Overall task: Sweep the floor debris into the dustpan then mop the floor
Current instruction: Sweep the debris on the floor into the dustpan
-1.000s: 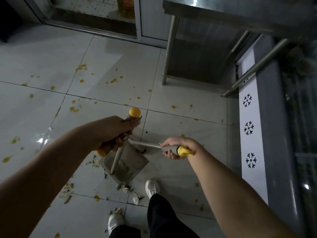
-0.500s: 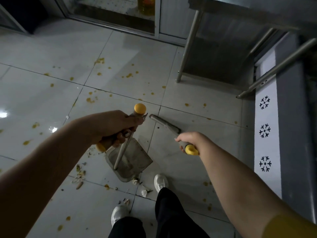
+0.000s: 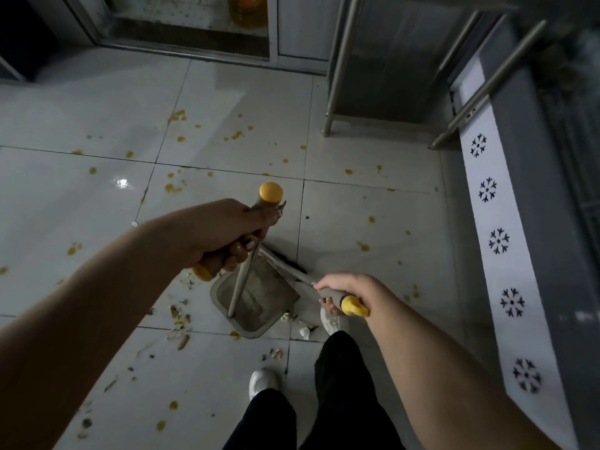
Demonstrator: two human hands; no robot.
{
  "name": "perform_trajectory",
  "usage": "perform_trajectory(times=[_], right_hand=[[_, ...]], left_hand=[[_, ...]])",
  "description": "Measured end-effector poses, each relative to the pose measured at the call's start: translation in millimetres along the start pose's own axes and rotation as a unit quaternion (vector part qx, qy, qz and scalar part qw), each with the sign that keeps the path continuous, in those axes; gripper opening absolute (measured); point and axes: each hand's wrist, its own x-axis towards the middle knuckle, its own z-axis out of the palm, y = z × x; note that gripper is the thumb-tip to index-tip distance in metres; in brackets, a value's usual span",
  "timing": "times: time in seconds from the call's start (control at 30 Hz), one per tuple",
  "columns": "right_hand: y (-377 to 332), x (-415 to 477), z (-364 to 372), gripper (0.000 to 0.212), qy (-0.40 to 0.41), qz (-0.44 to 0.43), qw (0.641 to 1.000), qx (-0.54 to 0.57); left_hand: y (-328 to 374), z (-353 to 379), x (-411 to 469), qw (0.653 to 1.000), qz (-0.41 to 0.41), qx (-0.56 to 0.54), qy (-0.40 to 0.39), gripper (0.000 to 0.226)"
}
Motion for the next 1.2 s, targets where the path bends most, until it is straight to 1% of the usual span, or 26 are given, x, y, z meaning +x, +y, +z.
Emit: perform_trajectory(times=[0.07, 0.13, 0.23, 0.33, 0.5, 0.6, 0.7, 0.77, 0.93, 1.03, 1.1, 1.2], right_hand=[[13.6, -3.9, 4.3, 0.027, -0.021, -0.014, 0.999, 0.034], [29.3, -13.2, -0.7, 0.027, -0.026, -0.029, 0.997, 0.064], [57.2, -28.6, -12.7, 0.034, -0.018, -0.022, 0.995, 0.095], [80.2, -40.2, -24.6, 0.034, 0.053, -0.033, 0.994, 0.092], [114.5, -45.6, -58.5, 0.026, 0.164, -0.056, 0.979, 0.104], [136.2, -43.2, -85.1, 0.020, 0.201, -0.058, 0.975, 0.078], [158.8, -38.8, -101.0, 0.014, 0.213, -0.049, 0.974, 0.061], [173.0, -33.2, -101.7, 0.015, 0.200, -0.035, 0.976, 0.075], [191.6, -13.9, -76.7, 0.023, 0.125, -0.008, 0.981, 0.148], [181.2, -8.3, -54.9, 0.026, 0.024, 0.003, 0.985, 0.172], [170.9, -12.2, -48.2, 0.032, -0.041, 0.006, 0.982, 0.184], [164.1, -26.8, -54.2, 0.033, -0.093, -0.006, 0.972, 0.214]], left_hand=[[-9.3, 2.3, -10.5, 1.000, 0.001, 0.013, -0.010, 0.035], [-16.6, 10.1, -20.6, 0.999, -0.002, 0.030, -0.016, 0.036], [-24.9, 24.8, -32.9, 0.998, 0.000, 0.049, -0.029, 0.036], [-29.5, 38.2, -42.2, 0.998, 0.001, 0.058, -0.037, 0.034], [-36.4, 67.6, -47.3, 0.997, 0.004, 0.058, -0.046, 0.035], [-41.3, 87.8, -44.0, 0.996, 0.000, 0.069, -0.054, 0.037], [-45.2, 105.3, -39.5, 0.996, -0.005, 0.069, -0.057, 0.038], [-47.6, 115.1, -37.2, 0.996, -0.006, 0.064, -0.054, 0.038], [-47.4, 132.2, -39.2, 0.996, -0.022, 0.065, -0.055, 0.037], [-44.8, 137.2, -46.2, 0.996, -0.028, 0.062, -0.057, 0.036], [-44.2, 138.2, -51.6, 0.997, -0.029, 0.058, -0.053, 0.035], [-45.2, 138.9, -57.9, 0.997, -0.030, 0.051, -0.046, 0.035]])
